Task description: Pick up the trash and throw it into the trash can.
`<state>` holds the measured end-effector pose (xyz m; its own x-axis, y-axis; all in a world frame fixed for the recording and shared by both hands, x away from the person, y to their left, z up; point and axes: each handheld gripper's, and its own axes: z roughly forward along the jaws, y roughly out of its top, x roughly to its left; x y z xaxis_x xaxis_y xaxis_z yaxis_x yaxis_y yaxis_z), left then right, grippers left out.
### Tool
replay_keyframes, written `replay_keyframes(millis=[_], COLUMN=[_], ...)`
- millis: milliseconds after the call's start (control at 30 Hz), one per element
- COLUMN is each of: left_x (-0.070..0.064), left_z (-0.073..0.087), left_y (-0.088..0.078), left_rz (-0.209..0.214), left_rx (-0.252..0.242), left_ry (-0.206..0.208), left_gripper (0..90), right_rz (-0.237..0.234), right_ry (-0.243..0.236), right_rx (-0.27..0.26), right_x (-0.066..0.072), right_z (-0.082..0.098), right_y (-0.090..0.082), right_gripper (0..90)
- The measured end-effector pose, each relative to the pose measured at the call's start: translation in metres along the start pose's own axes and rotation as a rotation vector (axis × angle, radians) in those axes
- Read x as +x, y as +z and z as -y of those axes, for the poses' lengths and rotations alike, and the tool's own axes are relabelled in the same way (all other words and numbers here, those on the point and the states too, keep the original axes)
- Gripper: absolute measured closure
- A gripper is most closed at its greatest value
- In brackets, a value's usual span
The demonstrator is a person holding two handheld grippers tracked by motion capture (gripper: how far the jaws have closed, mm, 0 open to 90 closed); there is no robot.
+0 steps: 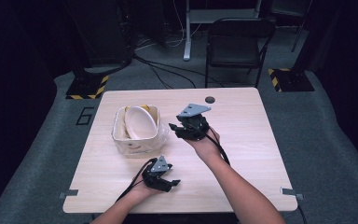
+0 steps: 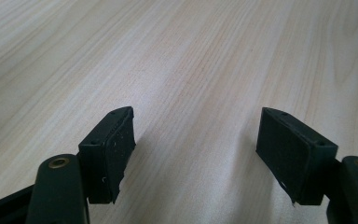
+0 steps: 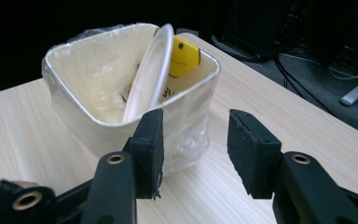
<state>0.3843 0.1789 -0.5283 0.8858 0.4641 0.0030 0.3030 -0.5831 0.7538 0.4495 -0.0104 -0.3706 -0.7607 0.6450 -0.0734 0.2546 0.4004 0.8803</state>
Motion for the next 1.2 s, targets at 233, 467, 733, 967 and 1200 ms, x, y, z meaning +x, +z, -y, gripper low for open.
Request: replay_keyframes(millis=[233,467,733,967,1200], left_x=[0.0,0.0,0.0,0.0,0.0], left_z=[0.0,0.0,0.0,0.0,0.0], left_y=[0.0,0.0,0.0,0.001,0.001], left_rz=[0.005,0.005,0.003,0.003,0.002], left_rx=[-0.001,0.001,0.0,-0.001,0.0], left_ry=[-0.007,-0.004,-0.006,-0.007,-0.006], left_gripper=[27.4,27.4,27.4,27.4,27.3], right_rz=[0.025,0.037,0.056,0.07,0.089], right_ry=[0.032,0.057,0.081,0.107,0.095], right_rx=[0.015,0.026,0.036,0.061,0.097], right_x=[-0.008,-0.012,-0.013,-0.017,-0.019], right_z=[0.032,0.06,0.088,0.109,0.123], right_y=[-0.011,-0.018,-0.024,-0.026,-0.029], right_gripper=[52.6,52.1,51.4,50.4,49.6])
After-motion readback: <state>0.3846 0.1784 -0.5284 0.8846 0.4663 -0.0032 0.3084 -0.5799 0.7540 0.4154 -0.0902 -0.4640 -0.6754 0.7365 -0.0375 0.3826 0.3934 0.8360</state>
